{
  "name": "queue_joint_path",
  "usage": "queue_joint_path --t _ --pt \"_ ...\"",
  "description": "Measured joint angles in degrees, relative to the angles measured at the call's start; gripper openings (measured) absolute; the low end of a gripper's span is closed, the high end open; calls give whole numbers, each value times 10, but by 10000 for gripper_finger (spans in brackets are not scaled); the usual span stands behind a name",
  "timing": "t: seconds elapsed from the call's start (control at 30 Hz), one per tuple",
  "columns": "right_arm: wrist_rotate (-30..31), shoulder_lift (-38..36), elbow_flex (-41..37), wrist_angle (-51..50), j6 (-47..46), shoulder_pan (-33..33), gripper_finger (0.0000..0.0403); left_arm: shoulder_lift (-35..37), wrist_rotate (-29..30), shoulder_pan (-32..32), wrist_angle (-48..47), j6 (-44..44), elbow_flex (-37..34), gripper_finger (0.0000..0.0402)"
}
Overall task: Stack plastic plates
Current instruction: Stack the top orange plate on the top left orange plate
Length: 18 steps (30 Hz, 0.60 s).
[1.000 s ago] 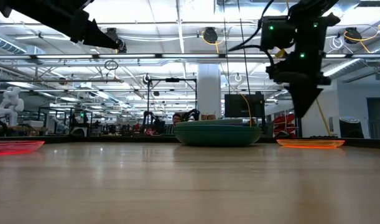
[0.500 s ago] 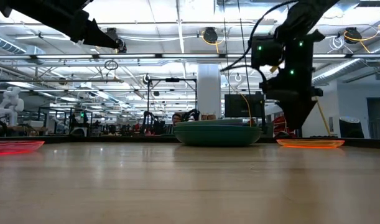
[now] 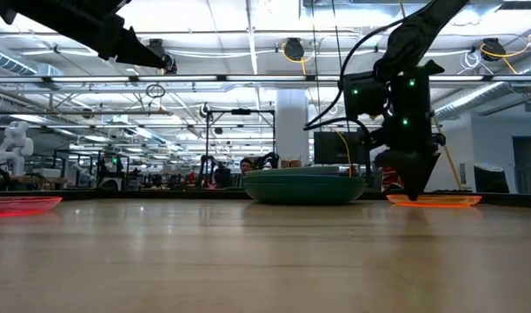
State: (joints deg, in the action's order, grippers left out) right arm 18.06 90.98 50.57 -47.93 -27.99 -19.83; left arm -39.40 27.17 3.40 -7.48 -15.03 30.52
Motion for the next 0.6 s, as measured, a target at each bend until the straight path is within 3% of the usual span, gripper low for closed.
queue_joint_path --t 0.43,0.6 --pt "2 30 -2 64 33 -19 73 0 0 -2 -1 5 0 58" --pt "-2 31 -2 59 18 -19 34 0 0 -2 -4 5 0 58"
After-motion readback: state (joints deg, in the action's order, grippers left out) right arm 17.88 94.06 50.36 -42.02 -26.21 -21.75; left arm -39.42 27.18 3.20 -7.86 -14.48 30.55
